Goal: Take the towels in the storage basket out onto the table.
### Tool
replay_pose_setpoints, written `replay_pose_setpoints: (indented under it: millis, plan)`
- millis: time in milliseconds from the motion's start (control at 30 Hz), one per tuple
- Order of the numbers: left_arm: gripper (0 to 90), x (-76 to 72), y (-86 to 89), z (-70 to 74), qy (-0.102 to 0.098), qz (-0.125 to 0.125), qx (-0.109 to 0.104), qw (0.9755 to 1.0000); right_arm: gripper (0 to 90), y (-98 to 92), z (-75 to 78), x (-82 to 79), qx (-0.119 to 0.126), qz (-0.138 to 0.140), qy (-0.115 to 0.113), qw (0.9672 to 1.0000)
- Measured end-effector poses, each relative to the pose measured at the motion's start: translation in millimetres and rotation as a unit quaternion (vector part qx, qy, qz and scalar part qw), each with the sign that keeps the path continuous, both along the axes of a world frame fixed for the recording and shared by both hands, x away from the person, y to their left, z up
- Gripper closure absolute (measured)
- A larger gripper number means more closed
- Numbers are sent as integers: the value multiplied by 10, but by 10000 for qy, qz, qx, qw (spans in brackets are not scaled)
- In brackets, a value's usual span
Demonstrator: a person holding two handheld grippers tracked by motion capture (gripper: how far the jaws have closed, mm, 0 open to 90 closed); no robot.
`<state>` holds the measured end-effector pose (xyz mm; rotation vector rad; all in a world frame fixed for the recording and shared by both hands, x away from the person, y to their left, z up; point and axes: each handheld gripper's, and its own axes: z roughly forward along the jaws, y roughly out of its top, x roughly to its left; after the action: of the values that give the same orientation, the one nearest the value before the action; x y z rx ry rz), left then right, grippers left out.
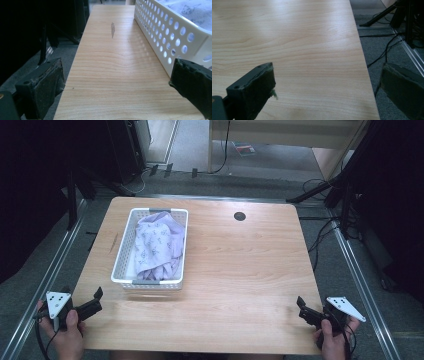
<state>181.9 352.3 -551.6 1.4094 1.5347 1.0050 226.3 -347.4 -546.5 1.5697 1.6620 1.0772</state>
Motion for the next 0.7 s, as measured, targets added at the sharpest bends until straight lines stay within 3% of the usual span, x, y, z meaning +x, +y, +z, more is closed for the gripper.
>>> replay_pose_setpoints:
  millis: [167,400,533,667,700]
  plan:
    - [0,20,46,0,20,54,-213,9998,6,-2,2,-7,24,-21,-22,10000]
    - [1,27,56,34,63,-29,-306,9995,6,-8,2,-10,30,-12,-37,10000]
    - [1,22,32,140,-52,-122,-418,9990,6,-7,2,-10,37,-27,-53,10000]
    - [1,11,-31,316,-138,-214,-227,9994,6,-8,2,-12,53,-35,-57,10000]
    - [1,6,-52,414,-226,-261,-280,9990,6,-7,2,-12,51,-37,-58,10000]
